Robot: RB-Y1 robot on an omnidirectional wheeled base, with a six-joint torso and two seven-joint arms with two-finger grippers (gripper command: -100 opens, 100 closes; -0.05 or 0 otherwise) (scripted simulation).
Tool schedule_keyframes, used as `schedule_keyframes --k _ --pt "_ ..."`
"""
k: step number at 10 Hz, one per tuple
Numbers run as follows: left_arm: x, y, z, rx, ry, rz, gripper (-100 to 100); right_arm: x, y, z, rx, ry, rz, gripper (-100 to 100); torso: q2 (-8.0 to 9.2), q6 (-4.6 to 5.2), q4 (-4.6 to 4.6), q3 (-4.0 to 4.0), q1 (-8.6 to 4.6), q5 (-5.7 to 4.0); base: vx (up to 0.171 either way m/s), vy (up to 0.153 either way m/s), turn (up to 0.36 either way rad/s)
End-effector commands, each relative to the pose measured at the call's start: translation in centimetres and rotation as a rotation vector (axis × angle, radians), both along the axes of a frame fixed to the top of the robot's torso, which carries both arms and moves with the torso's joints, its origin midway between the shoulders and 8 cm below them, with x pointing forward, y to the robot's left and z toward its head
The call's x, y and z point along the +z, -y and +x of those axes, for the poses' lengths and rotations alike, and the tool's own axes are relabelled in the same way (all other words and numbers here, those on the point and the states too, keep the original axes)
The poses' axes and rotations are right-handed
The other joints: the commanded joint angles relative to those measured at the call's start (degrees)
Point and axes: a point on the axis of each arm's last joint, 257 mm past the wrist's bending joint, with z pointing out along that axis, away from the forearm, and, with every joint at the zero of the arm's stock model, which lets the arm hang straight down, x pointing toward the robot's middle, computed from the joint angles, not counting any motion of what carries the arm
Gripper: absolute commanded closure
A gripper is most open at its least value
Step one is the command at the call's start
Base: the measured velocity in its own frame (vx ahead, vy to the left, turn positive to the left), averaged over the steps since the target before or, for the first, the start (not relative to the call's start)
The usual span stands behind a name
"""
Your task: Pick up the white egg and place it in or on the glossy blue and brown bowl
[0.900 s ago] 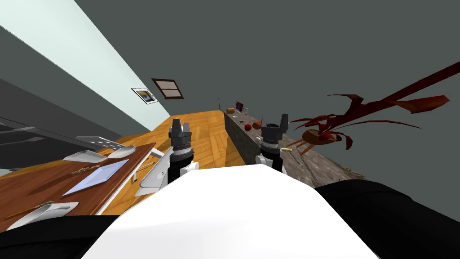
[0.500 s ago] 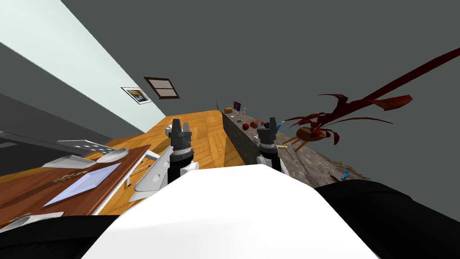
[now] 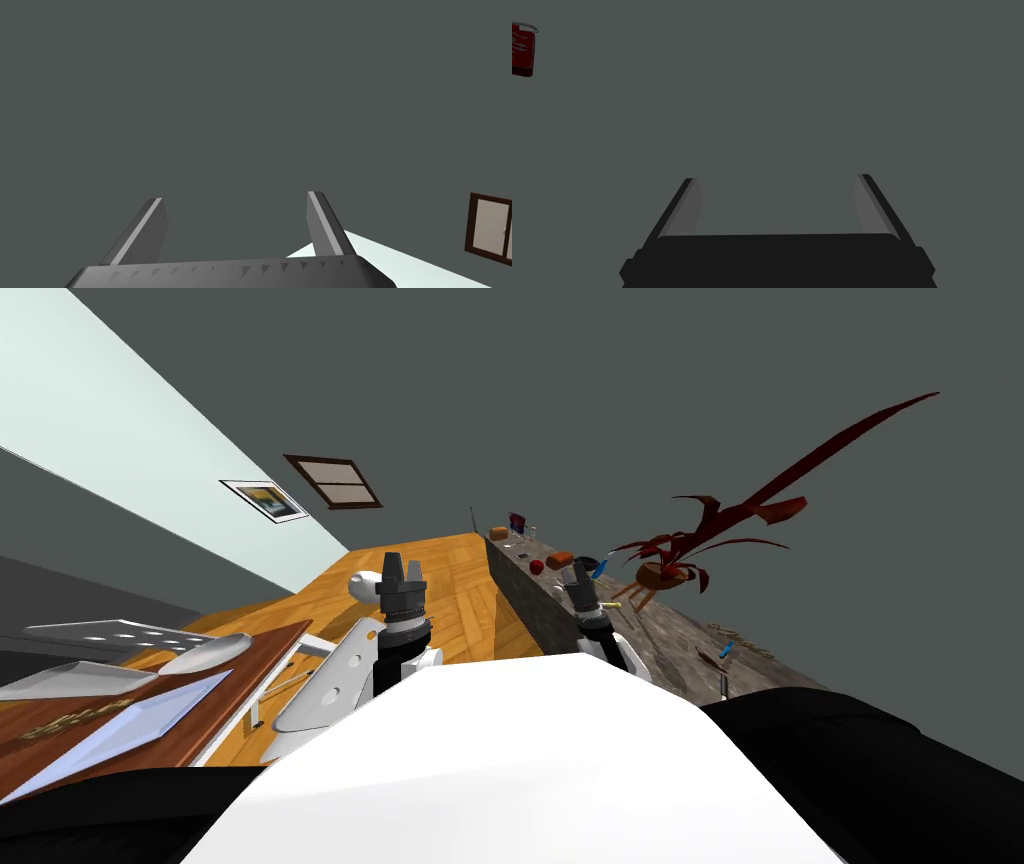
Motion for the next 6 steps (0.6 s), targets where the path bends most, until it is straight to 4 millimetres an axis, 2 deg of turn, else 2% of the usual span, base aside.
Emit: schedule_keyframes --k 1,4,5,6 --pt "0.0 0.0 0.0 0.000 0.000 0.000 0 -0.9 -0.3 0.3 0.004 -0.018 -0.049 -100 0.00 0.00 0.00 0.00 0.00 0.00 -0.034 -0.031 -0.045" --pt "0.0 0.0 0.0 0.000 0.000 0.000 0 -5.1 0.0 1.9 -0.011 -0.097 -0.229 -100 -0.06 0.00 -0.01 -0.03 0.03 0.01 -0.030 -0.036 -0.145" --pt "0.0 0.0 0.0 0.000 0.000 0.000 0 -5.3 0.1 1.9 -0.006 -0.103 -0.244 -100 -0.04 0.00 -0.01 -0.02 0.01 0.00 -0.027 -0.034 -0.054" --pt "0.0 0.0 0.0 0.000 0.000 0.000 0 -6.9 0.4 2.4 -0.013 -0.130 -0.309 -100 -0.07 -0.04 -0.01 -0.03 0.05 0.01 -0.021 -0.039 -0.099"
